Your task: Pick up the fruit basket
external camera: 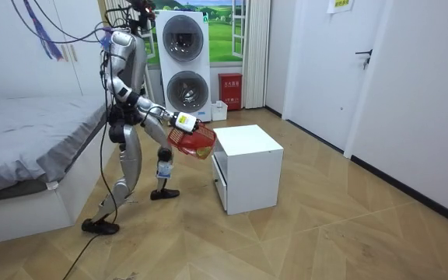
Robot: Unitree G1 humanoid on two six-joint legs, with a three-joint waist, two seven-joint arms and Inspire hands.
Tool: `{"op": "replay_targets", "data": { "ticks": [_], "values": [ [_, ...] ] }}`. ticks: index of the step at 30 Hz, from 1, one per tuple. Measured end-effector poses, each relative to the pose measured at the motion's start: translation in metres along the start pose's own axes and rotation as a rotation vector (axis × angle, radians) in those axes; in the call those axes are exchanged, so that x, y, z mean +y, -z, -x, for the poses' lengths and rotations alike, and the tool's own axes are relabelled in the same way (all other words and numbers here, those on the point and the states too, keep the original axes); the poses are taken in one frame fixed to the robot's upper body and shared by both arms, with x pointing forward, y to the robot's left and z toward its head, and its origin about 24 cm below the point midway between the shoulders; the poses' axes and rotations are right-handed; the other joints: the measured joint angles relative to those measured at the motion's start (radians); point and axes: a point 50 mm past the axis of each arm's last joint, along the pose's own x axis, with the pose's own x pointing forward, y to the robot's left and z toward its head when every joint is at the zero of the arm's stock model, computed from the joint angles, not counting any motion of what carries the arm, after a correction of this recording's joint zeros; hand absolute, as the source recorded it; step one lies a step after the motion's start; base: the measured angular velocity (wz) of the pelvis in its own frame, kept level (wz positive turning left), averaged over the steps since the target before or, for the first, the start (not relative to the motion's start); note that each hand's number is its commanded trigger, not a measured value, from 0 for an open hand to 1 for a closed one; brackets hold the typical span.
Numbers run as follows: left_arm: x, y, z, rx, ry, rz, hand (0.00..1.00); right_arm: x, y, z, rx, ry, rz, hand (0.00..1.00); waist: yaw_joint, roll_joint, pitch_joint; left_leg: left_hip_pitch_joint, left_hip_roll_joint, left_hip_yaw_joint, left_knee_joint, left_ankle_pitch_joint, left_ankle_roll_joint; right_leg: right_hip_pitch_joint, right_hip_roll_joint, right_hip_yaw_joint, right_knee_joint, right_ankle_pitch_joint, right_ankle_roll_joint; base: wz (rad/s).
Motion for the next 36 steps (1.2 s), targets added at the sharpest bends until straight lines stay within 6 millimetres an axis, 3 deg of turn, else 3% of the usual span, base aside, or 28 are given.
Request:
{"op": "replay_targets", "data": {
  "ticks": [2, 4, 7, 10, 14, 17, 18, 20, 21, 22, 23, 24, 25, 26, 27, 28, 29, 30, 32, 33, 34, 35, 36],
  "values": [
    [-0.001, 0.002, 0.002, -0.013, 0.004, 0.005, 0.0, 0.0, 0.004, 0.005, 0.014, -0.018, 0.018, 1.0, 0.0, 0.009, 0.0009, 0.024, 0.013, -0.004, -0.048, 0.04, -0.013, 0.011, 0.016, -0.02, -0.02, 0.008, -0.017, 0.04],
    [-0.002, 0.008, 0.004, -0.009, 0.007, 0.011, 0.0, 0.0, 0.007, 0.01, 0.024, -0.039, 0.045, 1.0, -0.001, 0.021, 0.0002, 0.045, 0.027, -0.026, -0.109, 0.092, -0.031, 0.014, 0.042, -0.038, -0.032, 0.024, -0.048, 0.06],
    [-0.003, 0.02, 0.009, 0.007, 0.013, 0.012, 0.0, 0.0, 0.008, 0.01, 0.026, -0.067, 0.049, 1.0, 0.002, 0.028, 0.0006, 0.066, 0.053, -0.036, -0.152, 0.13, -0.048, 0.014, 0.061, -0.053, -0.031, 0.036, -0.07, -0.02],
    [-0.006, 0.032, 0.013, 0.034, 0.027, 0.001, 0.0, -0.004, 0.003, 0.012, 0.007, -0.068, 0.033, 1.0, 0.011, 0.028, 0.0005, 0.082, 0.056, -0.031, -0.173, 0.14, -0.05, 0.019, 0.056, -0.069, -0.031, 0.031, -0.083, -0.06],
    [-0.001, 0.044, 0.016, 0.071, 0.022, -0.012, 0.0, -0.007, -0.008, 0.011, -0.042, -0.069, 0.009, 1.0, 0.02, 0.018, 0.001, 0.107, 0.041, -0.017, -0.167, 0.125, -0.04, 0.061, 0.037, -0.069, -0.068, 0.034, -0.071, -0.01],
    [-0.003, 0.04, 0.015, 0.06, 0.048, -0.034, 0.0, -0.006, -0.009, 0.011, -0.043, -0.08, -0.006, 1.0, 0.044, 0.011, -0.0034, 0.125, 0.008, 0.011, -0.122, 0.055, -0.017, 0.106, -0.012, -0.069, -0.09, 0.039, -0.041, -0.06],
    [-0.003, 0.038, 0.014, 0.054, 0.05, -0.032, 0.0, -0.006, -0.009, 0.011, -0.043, -0.08, -0.01, 1.0, 0.046, 0.012, -0.0039, 0.125, 0.003, 0.019, -0.115, 0.041, -0.011, 0.105, -0.017, -0.07, -0.067, 0.039, -0.038, 0.0],
    [-0.003, 0.036, 0.014, 0.056, 0.043, -0.016, 0.0, -0.004, -0.009, 0.011, -0.04, -0.085, -0.028, 1.0, 0.042, 0.016, -0.0011, 0.143, -0.022, 0.027, -0.09, 0.004, 0.004, 0.074, -0.058, -0.064, 0.078, 0.055, -0.017, 0.13],
    [-0.002, 0.035, 0.013, 0.055, 0.032, -0.008, 0.0, -0.002, -0.009, 0.011, -0.039, -0.092, -0.029, 1.0, 0.037, 0.013, -0.0007, 0.17, -0.038, 0.032, -0.077, -0.024, 0.016, 0.041, -0.094, -0.046, 0.202, 0.094, -0.019, 0.17],
    [-0.002, 0.033, 0.012, 0.052, 0.029, -0.008, 0.0, -0.001, -0.008, 0.011, -0.035, -0.093, -0.034, 1.0, 0.035, 0.016, -0.0018, 0.198, -0.053, 0.032, -0.068, -0.049, 0.028, 0.013, -0.117, -0.031, 0.309, 0.165, -0.036, 0.16],
    [-0.001, 0.03, 0.011, 0.045, 0.022, -0.007, 0.0, 0.001, -0.006, 0.011, -0.023, -0.096, -0.042, 1.0, 0.037, 0.018, -0.0018, 0.234, -0.064, 0.03, -0.069, -0.072, 0.038, -0.007, -0.125, -0.007, 0.384, 0.256, -0.064, 0.09],
    [-0.002, 0.028, 0.011, 0.039, 0.022, -0.006, 0.0, 0.002, -0.005, 0.011, -0.021, -0.098, -0.044, 1.0, 0.04, 0.021, -0.002, 0.251, -0.067, 0.027, -0.072, -0.082, 0.043, -0.017, -0.125, 0.004, 0.416, 0.308, -0.071, 0.13],
    [-0.002, 0.023, 0.009, 0.027, 0.021, -0.005, 0.0, 0.003, -0.006, 0.011, -0.023, -0.098, -0.058, 1.0, 0.039, 0.027, -0.0011, 0.286, -0.078, 0.012, -0.09, -0.096, 0.055, -0.03, -0.124, 0.02, 0.457, 0.418, -0.08, 0.16],
    [-0.003, 0.019, 0.008, 0.017, 0.022, -0.005, 0.0, 0.004, -0.007, 0.01, -0.024, -0.097, -0.078, 1.0, 0.037, 0.036, -0.0017, 0.316, -0.08, -0.007, -0.116, -0.102, 0.061, -0.058, -0.108, 0.036, 0.489, 0.457, -0.076, 0.15],
    [-0.004, 0.015, 0.007, 0.006, 0.024, -0.003, 0.0, 0.005, -0.007, 0.01, -0.026, -0.098, -0.085, 1.0, 0.04, 0.041, 0.001, 0.331, -0.076, -0.011, -0.133, -0.103, 0.062, -0.079, -0.095, 0.041, 0.503, 0.434, -0.068, 0.11],
    [-0.005, 0.008, 0.005, -0.01, 0.029, -0.003, 0.0, 0.007, -0.009, 0.01, -0.029, -0.108, -0.097, 1.0, 0.041, 0.053, 0.0036, 0.361, -0.071, -0.027, -0.167, -0.101, 0.063, -0.125, -0.07, 0.036, 0.513, 0.371, -0.064, 0.05],
    [-0.005, 0.007, 0.005, -0.016, 0.03, -0.001, 0.0, 0.009, -0.01, 0.01, -0.03, -0.116, -0.101, 1.0, 0.041, 0.057, 0.002, 0.375, -0.069, -0.031, -0.183, -0.101, 0.063, -0.149, -0.053, 0.035, 0.508, 0.343, -0.061, 0.05],
    [-0.006, 0.003, 0.005, -0.031, 0.033, 0.002, 0.0, 0.011, -0.011, 0.01, -0.035, -0.132, -0.101, 1.0, 0.045, 0.063, 0.0021, 0.405, -0.063, -0.037, -0.213, -0.101, 0.063, -0.195, -0.017, 0.044, 0.461, 0.298, -0.056, 0.08],
    [-0.009, -0.004, 0.004, -0.055, 0.049, 0.004, 0.0, 0.012, -0.011, 0.009, -0.026, -0.139, -0.109, 1.0, 0.04, 0.076, 0.0037, 0.453, -0.054, -0.065, -0.258, -0.102, 0.061, -0.239, 0.039, 0.04, 0.262, 0.261, -0.066, 0.23],
    [-0.011, -0.004, 0.005, -0.059, 0.056, 0.001, 0.0, 0.013, -0.01, 0.01, -0.021, -0.139, -0.112, 1.0, 0.038, 0.079, 0.0035, 0.467, -0.053, -0.073, -0.268, -0.101, 0.059, -0.239, 0.05, 0.042, 0.192, 0.261, -0.068, 0.35],
    [-0.013, -0.004, 0.005, -0.06, 0.072, -0.009, 0.0, 0.013, -0.009, 0.011, -0.016, -0.137, -0.118, 1.0, 0.038, 0.081, 0.0033, 0.494, -0.054, -0.091, -0.284, -0.099, 0.055, -0.227, 0.067, 0.043, 0.039, 0.278, -0.072, 0.42],
    [-0.016, -0.002, 0.006, -0.055, 0.081, -0.016, 0.0, 0.014, -0.009, 0.011, -0.015, -0.131, -0.125, 1.0, 0.037, 0.085, 0.0039, 0.511, -0.055, -0.111, -0.285, -0.107, 0.043, -0.212, 0.087, 0.042, -0.061, 0.347, -0.092, 0.47],
    [-0.019, -0.001, 0.006, -0.05, 0.089, -0.019, 0.0, 0.014, -0.007, 0.011, -0.007, -0.127, -0.129, 1.0, 0.037, 0.092, -0.0015, 0.521, -0.05, -0.125, -0.287, -0.109, 0.039, -0.19, 0.091, 0.036, -0.076, 0.355, -0.091, 0.32]
  ]
}}
